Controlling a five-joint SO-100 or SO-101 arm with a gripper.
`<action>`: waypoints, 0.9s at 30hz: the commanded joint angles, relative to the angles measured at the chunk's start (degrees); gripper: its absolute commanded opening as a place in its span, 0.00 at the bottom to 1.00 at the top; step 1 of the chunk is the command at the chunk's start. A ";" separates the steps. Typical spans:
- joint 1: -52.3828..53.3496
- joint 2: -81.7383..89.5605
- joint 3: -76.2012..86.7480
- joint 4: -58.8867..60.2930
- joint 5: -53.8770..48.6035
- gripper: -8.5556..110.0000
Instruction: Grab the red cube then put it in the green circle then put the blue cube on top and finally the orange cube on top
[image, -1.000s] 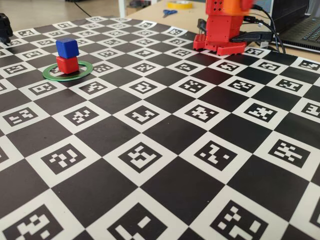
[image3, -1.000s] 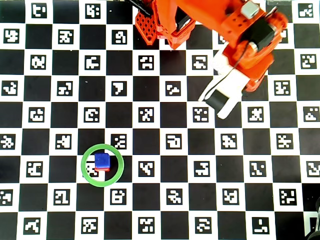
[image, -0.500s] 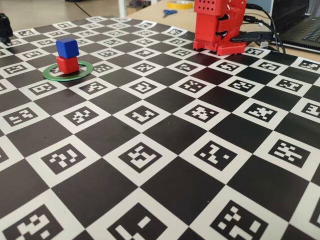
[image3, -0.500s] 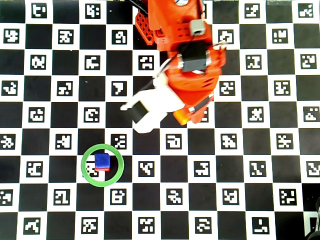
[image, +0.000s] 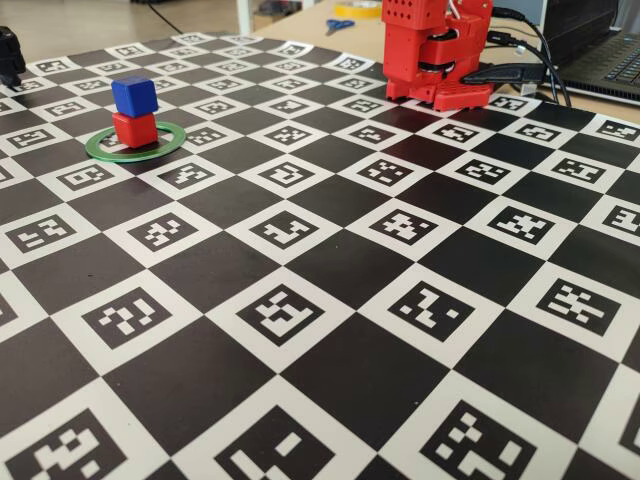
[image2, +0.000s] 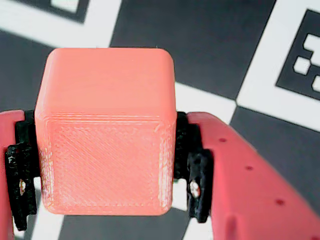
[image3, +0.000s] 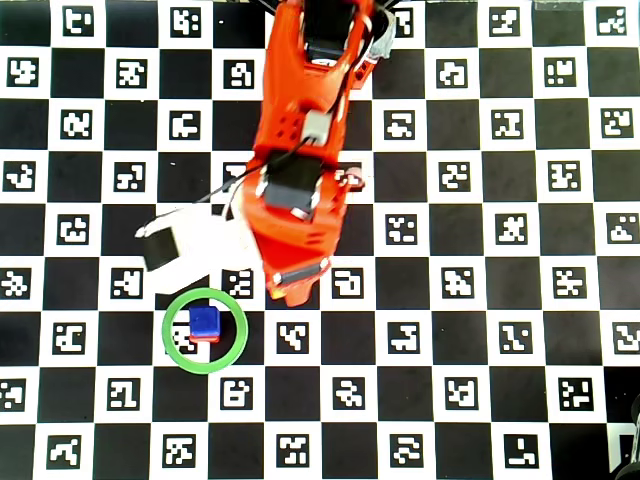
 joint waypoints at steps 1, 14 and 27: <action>2.90 -2.46 -10.72 0.62 0.62 0.11; 7.47 -13.89 -19.60 -0.97 2.29 0.11; 9.05 -17.93 -19.25 -5.36 3.25 0.11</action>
